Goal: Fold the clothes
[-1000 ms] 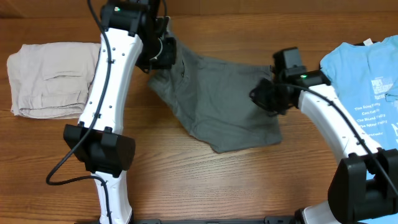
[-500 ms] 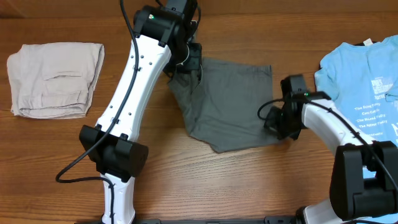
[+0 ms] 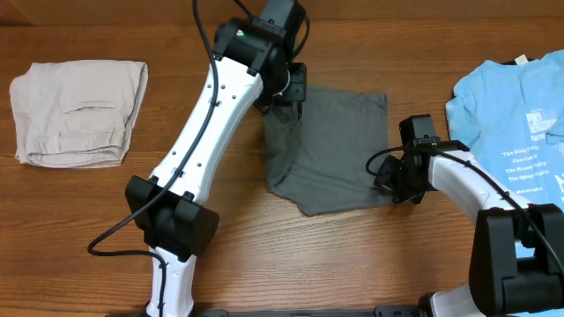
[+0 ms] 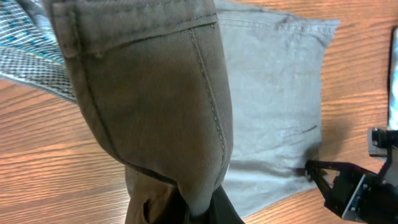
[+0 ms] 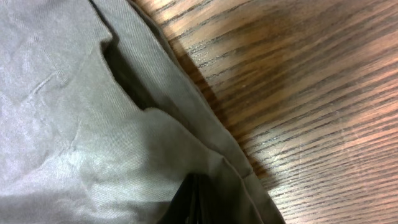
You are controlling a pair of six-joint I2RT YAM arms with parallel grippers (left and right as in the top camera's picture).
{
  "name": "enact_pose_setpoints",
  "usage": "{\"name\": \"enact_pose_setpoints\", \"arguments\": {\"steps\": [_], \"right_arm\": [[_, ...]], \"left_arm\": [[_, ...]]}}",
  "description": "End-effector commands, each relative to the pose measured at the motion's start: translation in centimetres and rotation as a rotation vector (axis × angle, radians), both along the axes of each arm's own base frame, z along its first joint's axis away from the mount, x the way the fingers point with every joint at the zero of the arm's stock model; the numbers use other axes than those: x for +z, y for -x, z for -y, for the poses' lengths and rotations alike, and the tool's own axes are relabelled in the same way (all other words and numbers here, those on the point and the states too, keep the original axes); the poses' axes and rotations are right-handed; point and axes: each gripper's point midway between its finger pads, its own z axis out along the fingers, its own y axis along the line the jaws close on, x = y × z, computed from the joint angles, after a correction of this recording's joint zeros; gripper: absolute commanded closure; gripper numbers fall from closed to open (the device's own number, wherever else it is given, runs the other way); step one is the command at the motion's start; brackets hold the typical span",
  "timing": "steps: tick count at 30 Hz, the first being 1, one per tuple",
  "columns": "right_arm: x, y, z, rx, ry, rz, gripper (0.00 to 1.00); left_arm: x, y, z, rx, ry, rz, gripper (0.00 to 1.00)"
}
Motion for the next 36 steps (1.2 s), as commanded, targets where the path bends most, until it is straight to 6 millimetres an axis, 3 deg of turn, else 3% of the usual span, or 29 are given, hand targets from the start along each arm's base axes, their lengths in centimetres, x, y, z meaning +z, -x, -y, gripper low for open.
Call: {"name": "enact_pose_setpoints", "arguments": {"steps": [1, 7, 14, 19, 30, 36], "right_arm": [[-1.6, 2.3, 0.0, -0.005, -0.004, -0.08, 0.96], [-1.6, 2.2, 0.0, -0.005, -0.004, -0.079, 0.96], [-1.6, 2.2, -0.1, -0.005, -0.004, -0.08, 0.96], [-1.6, 2.2, -0.1, -0.005, -0.004, -0.08, 0.96], [-1.6, 2.1, -0.1, -0.005, -0.004, -0.072, 0.95], [-1.6, 2.1, -0.1, -0.005, -0.004, -0.073, 0.95]], "left_arm": [[-0.5, 0.5, 1.5, -0.008, 0.01, -0.009, 0.96], [-1.2, 0.9, 3.3, -0.043, 0.011, -0.006, 0.96], [-3.9, 1.0, 5.8, -0.058, 0.009, -0.036, 0.96], [-4.8, 1.3, 9.0, -0.111, 0.1, -0.059, 0.96], [-7.9, 1.4, 11.3, -0.124, 0.124, -0.103, 0.95], [-8.3, 1.2, 12.8, -0.126, 0.168, -0.103, 0.94]]}}
